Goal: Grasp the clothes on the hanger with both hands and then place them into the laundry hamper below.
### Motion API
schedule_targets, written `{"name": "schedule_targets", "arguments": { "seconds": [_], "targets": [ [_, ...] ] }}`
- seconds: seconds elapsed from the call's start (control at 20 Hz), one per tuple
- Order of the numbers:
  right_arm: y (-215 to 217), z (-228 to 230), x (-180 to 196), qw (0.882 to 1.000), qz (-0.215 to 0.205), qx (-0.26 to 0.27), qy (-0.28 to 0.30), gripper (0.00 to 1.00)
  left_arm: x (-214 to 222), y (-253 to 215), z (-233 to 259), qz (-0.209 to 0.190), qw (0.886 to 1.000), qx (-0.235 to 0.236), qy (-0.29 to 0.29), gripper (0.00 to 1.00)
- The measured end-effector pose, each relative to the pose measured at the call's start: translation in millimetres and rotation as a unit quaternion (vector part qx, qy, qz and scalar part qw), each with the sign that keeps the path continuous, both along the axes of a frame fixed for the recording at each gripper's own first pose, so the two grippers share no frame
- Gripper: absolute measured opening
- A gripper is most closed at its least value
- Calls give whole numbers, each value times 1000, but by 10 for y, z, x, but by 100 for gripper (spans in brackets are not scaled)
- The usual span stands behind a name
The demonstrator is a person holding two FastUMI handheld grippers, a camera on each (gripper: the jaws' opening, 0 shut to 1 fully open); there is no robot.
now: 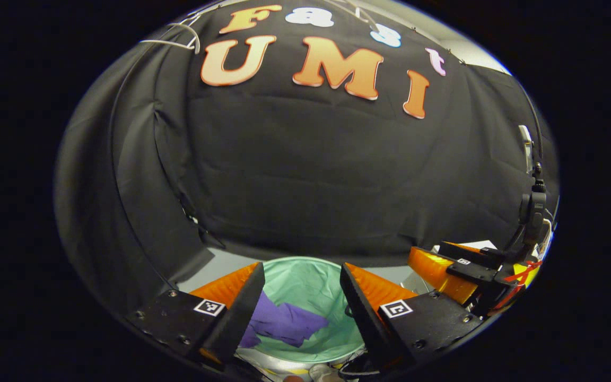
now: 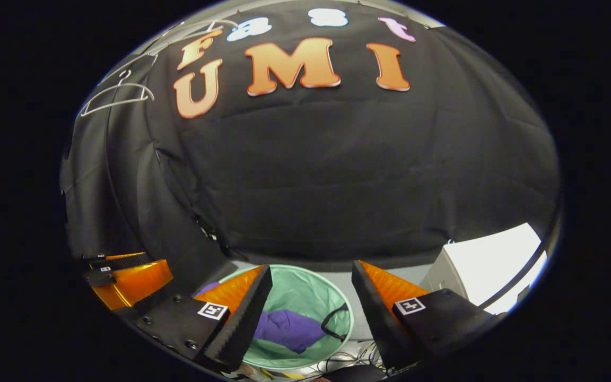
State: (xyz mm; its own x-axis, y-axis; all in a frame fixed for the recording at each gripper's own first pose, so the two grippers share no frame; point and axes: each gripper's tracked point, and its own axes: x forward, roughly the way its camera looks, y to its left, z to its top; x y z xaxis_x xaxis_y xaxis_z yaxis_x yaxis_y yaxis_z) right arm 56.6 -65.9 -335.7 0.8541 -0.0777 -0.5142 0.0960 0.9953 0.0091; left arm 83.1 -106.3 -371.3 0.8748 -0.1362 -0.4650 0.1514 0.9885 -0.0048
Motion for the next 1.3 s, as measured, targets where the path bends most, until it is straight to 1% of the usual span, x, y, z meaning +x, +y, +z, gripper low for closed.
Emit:
{"name": "schedule_targets", "arguments": {
  "seconds": [0.1,0.2,0.3,0.35,0.4,0.45,0.5,0.55,0.6,0.65,0.7,0.75,0.8,0.85,0.9,0.95,1.0,1.05,1.1,1.15,1.2,1.25,1.3],
  "targets": [
    [-30,353,-30,999,0,-10,-31,98,-14,-49,400,-2,999,2,-47,96],
    [-46,717,-108,998,-2,-23,-64,99,-55,-96,823,-4,995,1,-97,96],
    [-14,1027,-181,995,1,-29,-94,98,-100,-102,1074,-7,990,-2,-141,96],
    [-2,1158,-198,994,2,-32,-107,98,-179,-107,1220,-7,987,0,-159,93],
    [9,1291,-252,992,4,-35,-119,90,-257,-90,1341,-7,985,2,-173,95],
    [17,1409,-289,991,3,-36,-129,98,-310,-83,1469,-7,983,4,-184,92],
    [38,1476,-388,990,3,-37,-140,98,-345,-67,1591,-7,981,3,-193,92],
    [44,1553,-401,988,3,-35,-150,98,-355,-60,1704,-8,979,0,-202,92],
    [71,1668,-425,987,3,-33,-159,98,-393,-59,1828,-8,978,-3,-209,95],
    [86,1759,-450,986,3,-31,-166,90,-423,-69,1917,-8,976,-4,-217,95],
    [89,1828,-501,985,1,-31,-171,98,-457,-63,2012,-8,974,-3,-224,99],
    [67,1896,-533,984,-1,-33,-173,98,-501,-37,2105,-8,973,-2,-232,95],
    [35,1978,-594,983,-4,-35,-178,92,-539,-22,2201,-8,971,-3,-240,92],
    [19,2049,-633,982,-6,-36,-183,94,-593,-24,2262,-8,970,-7,-244,92],
    [-2,2105,-678,982,-9,-37,-187,96,-619,-29,2312,-9,970,-13,-244,95],
    [-13,2140,-698,981,-13,-38,-190,98,-679,-1,2354,-10,970,-21,-242,92],
    [-20,2172,-716,980,-15,-39,-194,98,-725,5,2401,-10,970,-27,-242,95],
    [-21,2217,-727,979,-17,-41,-197,98,-746,7,2477,-9,969,-30,-244,92],
    [-38,2257,-749,979,-19,-43,-201,100,-765,24,2552,-6,968,-30,-249,92],
    [-50,2284,-768,978,-20,-45,-203,89,-779,33,2618,-4,966,-29,-256,92],
    [-40,2295,-768,978,-19,-46,-204,100,-785,39,2675,-3,964,-27,-263,92],
    [-41,2300,-757,977,-21,-45,-206,100,-804,46,2677,-1,963,-25,-267,92],
    [-47,2302,-742,977,-22,-45,-207,100,-803,52,2677,1,963,-22,-269,99]
  ]
}}
